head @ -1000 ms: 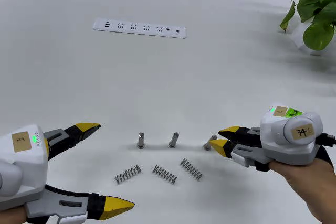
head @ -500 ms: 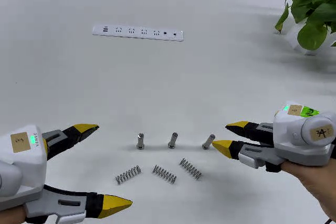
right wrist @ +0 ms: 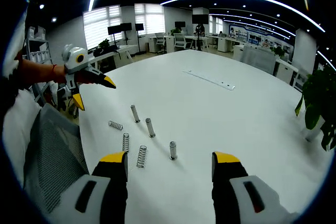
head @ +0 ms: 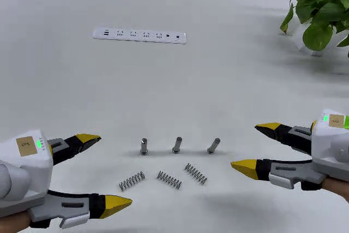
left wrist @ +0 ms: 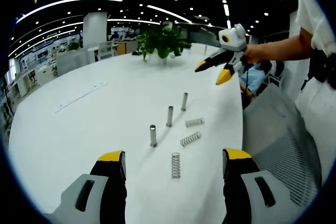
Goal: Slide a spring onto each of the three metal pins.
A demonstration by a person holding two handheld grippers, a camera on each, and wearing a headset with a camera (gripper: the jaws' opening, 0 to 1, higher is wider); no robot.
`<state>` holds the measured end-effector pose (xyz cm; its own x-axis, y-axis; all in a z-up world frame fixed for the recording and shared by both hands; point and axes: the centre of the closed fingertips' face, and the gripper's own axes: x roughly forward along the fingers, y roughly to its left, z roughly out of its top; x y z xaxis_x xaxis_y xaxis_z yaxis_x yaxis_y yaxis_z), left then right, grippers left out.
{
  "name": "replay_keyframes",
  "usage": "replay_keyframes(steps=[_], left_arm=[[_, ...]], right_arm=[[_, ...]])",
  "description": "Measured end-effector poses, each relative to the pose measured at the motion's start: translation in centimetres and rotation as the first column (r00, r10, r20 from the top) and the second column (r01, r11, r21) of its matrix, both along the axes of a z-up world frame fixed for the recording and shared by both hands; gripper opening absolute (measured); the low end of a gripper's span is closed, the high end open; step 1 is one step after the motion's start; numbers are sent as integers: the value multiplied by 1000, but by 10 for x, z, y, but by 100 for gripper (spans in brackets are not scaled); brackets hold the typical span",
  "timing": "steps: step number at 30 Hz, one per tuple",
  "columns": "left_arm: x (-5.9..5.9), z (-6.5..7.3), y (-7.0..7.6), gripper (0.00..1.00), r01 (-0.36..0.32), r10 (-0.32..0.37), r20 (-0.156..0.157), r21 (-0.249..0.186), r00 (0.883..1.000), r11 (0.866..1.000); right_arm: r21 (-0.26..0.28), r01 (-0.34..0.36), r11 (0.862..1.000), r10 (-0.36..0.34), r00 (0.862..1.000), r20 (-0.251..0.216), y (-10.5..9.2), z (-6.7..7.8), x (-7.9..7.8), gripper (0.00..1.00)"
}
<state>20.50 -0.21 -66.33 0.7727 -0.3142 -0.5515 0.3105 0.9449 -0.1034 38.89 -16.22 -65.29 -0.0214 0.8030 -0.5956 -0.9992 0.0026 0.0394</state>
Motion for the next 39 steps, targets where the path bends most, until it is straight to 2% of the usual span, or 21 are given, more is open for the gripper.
replay_keyframes(steps=[3, 5, 8, 10, 13, 16, 21, 23, 25, 28, 30, 34, 39], left_arm=[[-1, -10, -2, 71, -3, 3, -43, 0, 999, 1000], [-3, -16, -3, 65, 11, -10, -82, 15, 997, 1000], [-2, -22, -6, 59, 28, -23, -104, 43, 994, 999], [-4, -30, -5, 55, 42, -31, -147, 74, 989, 996], [-2, -34, -11, 50, 54, -42, -165, 74, 985, 996], [-2, -43, -11, 45, 66, -43, -211, 100, 977, 993], [2, -53, -12, 37, 56, -31, -255, 94, 967, 994], [4, -56, -13, 34, 45, -23, -269, 75, 963, 996], [4, -61, -12, 32, 34, -8, -306, 80, 952, 996], [8, -65, -11, 28, 31, -1, -317, 88, 948, 996], [8, -68, -12, 25, 33, -2, -336, 86, 942, 996], [6, -74, -17, 24, 59, -18, -369, 101, 929, 993], [3, -79, -21, 21, 82, -36, -391, 103, 920, 991]], right_arm=[[-9, -5, 1000, 5, 1000, 1, -8, -5, -2, 69], [-12, -6, 1000, 6, 1000, -5, -12, -7, -4, 71], [-9, -13, 1000, 13, 1000, -10, -17, -9, -8, 75], [-10, -13, 1000, 13, 1000, -17, -22, -13, -8, 78], [-8, -20, 1000, 20, 1000, -15, -25, -14, -9, 81], [-12, -22, 1000, 21, 1000, -23, -26, -11, -14, 81], [-10, -21, 1000, 21, 999, -23, -26, -10, -15, 81], [-11, -22, 1000, 21, 999, -26, -26, -10, -15, 81], [-13, -23, 1000, 22, 999, -26, -26, -11, -15, 81], [-12, -20, 1000, 20, 999, -29, -27, -12, -13, 81], [-14, -20, 1000, 20, 999, -28, -27, -13, -12, 81], [-12, -16, 1000, 15, 999, -28, -27, -12, -12, 80], [-12, -11, 1000, 11, 999, -31, -28, -16, -10, 80]])
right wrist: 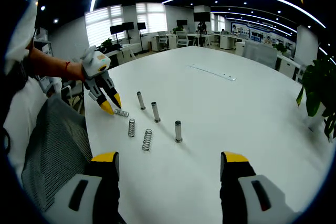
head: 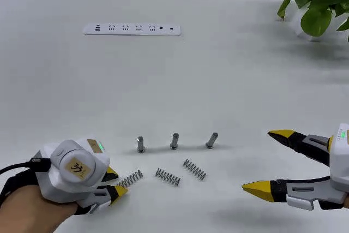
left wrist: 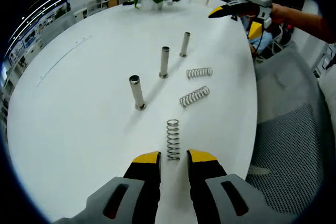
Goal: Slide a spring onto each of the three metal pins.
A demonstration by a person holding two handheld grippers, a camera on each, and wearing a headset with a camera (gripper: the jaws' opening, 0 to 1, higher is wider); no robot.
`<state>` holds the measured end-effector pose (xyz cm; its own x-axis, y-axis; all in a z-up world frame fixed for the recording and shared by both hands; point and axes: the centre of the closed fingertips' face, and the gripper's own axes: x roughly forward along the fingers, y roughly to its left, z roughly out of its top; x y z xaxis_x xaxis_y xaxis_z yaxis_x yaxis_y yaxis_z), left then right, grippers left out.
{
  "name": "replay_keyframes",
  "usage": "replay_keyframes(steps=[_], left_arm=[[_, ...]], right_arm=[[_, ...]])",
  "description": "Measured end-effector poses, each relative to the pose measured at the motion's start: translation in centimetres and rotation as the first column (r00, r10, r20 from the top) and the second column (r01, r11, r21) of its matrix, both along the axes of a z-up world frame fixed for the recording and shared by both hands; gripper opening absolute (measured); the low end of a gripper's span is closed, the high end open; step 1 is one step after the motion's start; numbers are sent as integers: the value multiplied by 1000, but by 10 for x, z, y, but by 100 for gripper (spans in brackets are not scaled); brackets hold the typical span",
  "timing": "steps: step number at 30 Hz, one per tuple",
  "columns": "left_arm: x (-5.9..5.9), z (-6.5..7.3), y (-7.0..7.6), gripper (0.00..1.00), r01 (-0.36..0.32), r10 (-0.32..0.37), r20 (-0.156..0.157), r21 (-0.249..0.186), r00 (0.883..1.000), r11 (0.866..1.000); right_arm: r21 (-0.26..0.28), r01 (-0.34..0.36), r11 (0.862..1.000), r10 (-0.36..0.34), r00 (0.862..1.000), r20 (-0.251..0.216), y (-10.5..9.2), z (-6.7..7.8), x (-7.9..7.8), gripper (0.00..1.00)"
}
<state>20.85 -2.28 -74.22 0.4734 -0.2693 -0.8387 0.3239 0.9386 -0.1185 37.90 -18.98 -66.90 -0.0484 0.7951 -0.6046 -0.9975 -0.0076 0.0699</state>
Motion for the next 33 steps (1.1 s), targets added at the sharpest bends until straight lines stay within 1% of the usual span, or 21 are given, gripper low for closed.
replay_keyframes(steps=[2, 5, 9, 11, 14, 17, 20, 22, 27, 29, 31, 33], left_arm=[[-1, -3, 0, 19, 12, -11, -11, 16, 1000, 1000], [-2, -5, -1, 18, 22, -21, -18, 21, 1000, 1000], [-1, -5, -1, 16, 23, -23, -14, 30, 1000, 999], [-1, -5, 2, 12, 24, -23, -13, 48, 1000, 999], [-1, -6, 2, 11, 26, -26, -16, 46, 1000, 999], [-1, -7, 3, 11, 21, -21, -16, 47, 1000, 999], [-2, -6, 1, 10, 14, -14, -12, 40, 1000, 999], [-3, -6, -1, 10, 10, -9, -11, 25, 1000, 1000], [-6, -6, 1, 10, -10, 10, -9, 7, 1000, 1000], [-7, -2, -1, 10, -21, 21, 1, -16, 1000, 1000], [-8, 3, -1, 10, -33, 33, 12, -30, 999, 999], [-10, 7, -2, 10, -49, 50, 24, -47, 998, 998]], right_arm=[[-1, 0, 1000, 0, 1000, -2, 0, 0, -2, 80], [-2, 2, 1000, -2, 1000, -3, 0, 1, -5, 80], [-7, 4, 1000, -4, 1000, -4, -1, 1, -5, 79], [-7, 4, 1000, -4, 1000, -5, -1, -1, -4, 79], [-8, 4, 1000, -4, 1000, -7, -1, 0, -7, 79], [-12, 2, 1000, -2, 1000, -7, -2, -2, -6, 79], [-13, 1, 1000, -1, 1000, -6, -1, -2, -6, 79], [-12, 2, 1000, -2, 1000, -6, -1, -2, -7, 79], [-13, -4, 1000, 4, 1000, -4, 2, -1, -9, 79], [-11, -13, 1000, 13, 1000, -2, 5, 1, -12, 79], [-8, -19, 1000, 19, 1000, -1, 6, -1, -10, 79], [6, -23, 1000, 23, 1000, -1, 11, 8, -16, 79]])
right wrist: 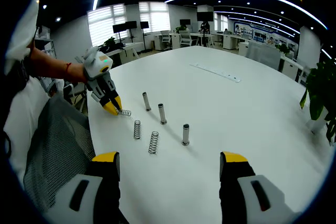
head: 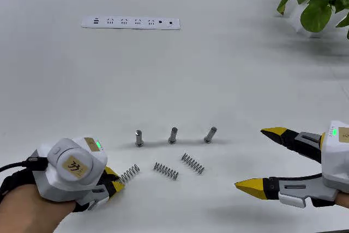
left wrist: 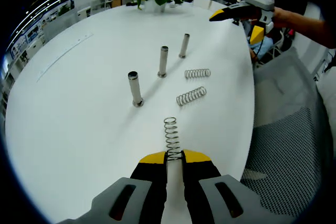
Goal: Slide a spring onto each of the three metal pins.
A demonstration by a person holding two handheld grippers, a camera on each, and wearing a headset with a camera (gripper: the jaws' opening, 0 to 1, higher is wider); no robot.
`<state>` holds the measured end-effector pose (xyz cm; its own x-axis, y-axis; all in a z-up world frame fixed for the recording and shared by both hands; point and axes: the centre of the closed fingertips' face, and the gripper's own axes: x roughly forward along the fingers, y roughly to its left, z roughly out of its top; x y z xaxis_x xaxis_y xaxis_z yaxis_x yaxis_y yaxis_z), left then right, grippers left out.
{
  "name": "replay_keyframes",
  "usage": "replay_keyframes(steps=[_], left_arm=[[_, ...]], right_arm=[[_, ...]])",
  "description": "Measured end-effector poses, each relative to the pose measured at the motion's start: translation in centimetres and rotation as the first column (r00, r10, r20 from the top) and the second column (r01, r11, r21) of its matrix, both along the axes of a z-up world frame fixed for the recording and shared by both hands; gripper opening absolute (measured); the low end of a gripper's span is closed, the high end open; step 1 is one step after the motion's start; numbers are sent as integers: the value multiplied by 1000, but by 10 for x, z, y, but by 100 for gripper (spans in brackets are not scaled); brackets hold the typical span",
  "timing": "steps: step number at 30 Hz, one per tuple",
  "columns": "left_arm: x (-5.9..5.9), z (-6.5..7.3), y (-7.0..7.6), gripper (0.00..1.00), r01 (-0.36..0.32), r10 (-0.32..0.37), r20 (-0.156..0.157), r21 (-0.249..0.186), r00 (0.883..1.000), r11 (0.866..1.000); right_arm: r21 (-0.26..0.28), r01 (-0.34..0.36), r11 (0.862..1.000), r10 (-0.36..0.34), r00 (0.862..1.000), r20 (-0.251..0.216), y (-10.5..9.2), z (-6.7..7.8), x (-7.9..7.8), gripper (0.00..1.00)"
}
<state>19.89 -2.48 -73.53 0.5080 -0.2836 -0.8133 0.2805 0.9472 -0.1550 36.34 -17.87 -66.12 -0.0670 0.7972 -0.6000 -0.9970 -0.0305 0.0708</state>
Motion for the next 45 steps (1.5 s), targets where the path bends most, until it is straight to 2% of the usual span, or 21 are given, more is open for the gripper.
replay_keyframes(steps=[1, 3, 5, 6, 8, 9, 12, 15, 16, 18, 19, 21, 22, 23, 24, 26, 29, 31, 32, 41, 45], left_arm=[[-1, 2, 0, 10, -6, 6, 5, -8, 1000, 1000], [-4, 7, 2, 10, -23, 24, 34, -40, 999, 999], [-5, 15, 3, 10, -39, 42, 57, -51, 997, 998], [-4, 20, 2, 10, -45, 50, 74, -61, 996, 997], [2, 34, -1, 10, -55, 67, 134, -92, 989, 994], [6, 44, -3, 10, -56, 74, 171, -107, 982, 993], [13, 64, -9, 10, -65, 96, 234, -138, 967, 988], [23, 84, -15, 10, -64, 117, 306, -180, 945, 982], [26, 89, -16, 10, -64, 124, 321, -191, 939, 979], [32, 102, -22, 10, -53, 130, 363, -213, 923, 976], [36, 108, -24, 10, -47, 130, 384, -219, 914, 975], [40, 117, -29, 10, -39, 135, 409, -236, 902, 971], [43, 122, -32, 10, -37, 143, 422, -249, 895, 968], [44, 124, -33, 10, -35, 144, 427, -254, 893, 967], [46, 129, -37, 10, -23, 142, 442, -263, 886, 964], [48, 134, -38, 10, -19, 142, 456, -262, 879, 965], [52, 140, -41, 10, -18, 156, 475, -283, 866, 959], [53, 145, -44, 10, -10, 156, 487, -291, 860, 957], [55, 147, -47, 10, -4, 153, 493, -290, 857, 957], [59, 152, -54, 10, 15, 153, 507, -311, 848, 950], [59, 152, -55, 10, 19, 152, 509, -314, 847, 949]], right_arm=[[4, -2, 1000, 2, 1000, -1, 2, 2, -1, 78], [13, -11, 1000, 11, 1000, 1, 5, 7, -3, 76], [27, -21, 999, 21, 1000, 3, 11, 16, -8, 76], [35, -25, 999, 25, 1000, 2, 14, 19, -9, 75], [61, -36, 997, 37, 999, -7, 22, 28, -14, 74], [89, -32, 995, 35, 999, -34, 29, 36, -19, 73], [141, -28, 990, 42, 994, -97, 46, 52, -33, 68], [186, -11, 983, 47, 981, -189, 63, 64, -50, 63], [193, -6, 981, 47, 977, -207, 68, 68, -54, 62], [222, 17, 975, 43, 964, -261, 80, 74, -63, 57], [234, 28, 972, 45, 953, -299, 86, 77, -68, 54], [250, 60, 966, 28, 943, -332, 94, 80, -70, 49], [262, 76, 962, 27, 929, -369, 99, 84, -73, 46], [266, 79, 961, 29, 924, -381, 101, 85, -75, 43], [273, 108, 956, 20, 904, -427, 106, 87, -77, 41], [272, 131, 953, 12, 885, -465, 110, 88, -79, 38], [276, 152, 949, -1, 878, -479, 114, 87, -77, 32], [277, 178, 944, -4, 847, -531, 116, 90, -78, 30], [280, 178, 943, 1, 841, -540, 117, 91, -79, 30], [282, 204, 937, 5, 804, -595, 120, 96, -83, 17], [285, 201, 937, 9, 804, -595, 120, 97, -84, 13]])
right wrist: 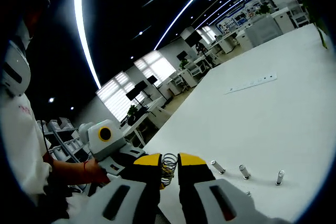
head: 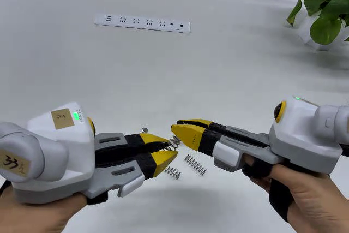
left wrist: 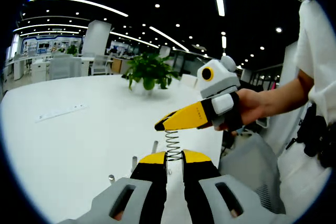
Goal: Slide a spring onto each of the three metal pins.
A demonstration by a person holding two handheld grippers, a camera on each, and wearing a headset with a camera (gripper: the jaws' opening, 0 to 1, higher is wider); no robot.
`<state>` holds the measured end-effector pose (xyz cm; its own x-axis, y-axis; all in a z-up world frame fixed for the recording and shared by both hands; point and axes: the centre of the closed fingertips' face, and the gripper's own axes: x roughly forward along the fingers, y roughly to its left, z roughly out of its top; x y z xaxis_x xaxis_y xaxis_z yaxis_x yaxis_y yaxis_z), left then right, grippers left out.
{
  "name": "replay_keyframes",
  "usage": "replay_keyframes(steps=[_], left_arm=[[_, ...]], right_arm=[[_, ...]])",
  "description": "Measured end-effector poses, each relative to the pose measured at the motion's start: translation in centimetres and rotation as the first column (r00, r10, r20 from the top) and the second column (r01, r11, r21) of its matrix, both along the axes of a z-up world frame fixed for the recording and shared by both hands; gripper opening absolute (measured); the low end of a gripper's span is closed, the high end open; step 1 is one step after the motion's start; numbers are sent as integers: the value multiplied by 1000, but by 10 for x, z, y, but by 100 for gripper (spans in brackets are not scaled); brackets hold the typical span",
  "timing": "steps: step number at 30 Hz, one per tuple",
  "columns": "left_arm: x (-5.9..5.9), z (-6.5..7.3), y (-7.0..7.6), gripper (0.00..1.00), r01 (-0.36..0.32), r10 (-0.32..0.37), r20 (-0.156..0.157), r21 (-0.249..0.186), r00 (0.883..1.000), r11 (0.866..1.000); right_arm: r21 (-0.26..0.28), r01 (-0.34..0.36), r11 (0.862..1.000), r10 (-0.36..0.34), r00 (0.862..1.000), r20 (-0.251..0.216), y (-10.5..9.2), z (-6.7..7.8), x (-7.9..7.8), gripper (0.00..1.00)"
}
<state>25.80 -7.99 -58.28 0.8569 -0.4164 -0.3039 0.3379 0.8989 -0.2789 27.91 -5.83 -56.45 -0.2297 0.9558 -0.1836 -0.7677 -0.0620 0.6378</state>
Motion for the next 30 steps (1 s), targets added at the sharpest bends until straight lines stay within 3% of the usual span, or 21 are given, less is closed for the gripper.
replay_keyframes(steps=[9, 15, 23, 30], left_arm=[[0, -3, -4, 11, 11, -11, -8, -2, 1000, 1000], [-1, -6, -6, 11, 20, -20, -21, -5, 1000, 1000], [-1, -8, -9, 11, 33, -33, -29, -4, 999, 999], [0, -10, -10, 11, 44, -44, -34, 5, 998, 999]], right_arm=[[1, -31, 1000, 31, 999, 30, 0, 3, -6, 12], [-11, -65, 998, 66, 994, 85, 0, 2, -11, 12], [-25, -108, 994, 111, 981, 157, -2, 2, -13, 12], [-49, -150, 987, 158, 960, 231, -3, 1, -16, 12]])
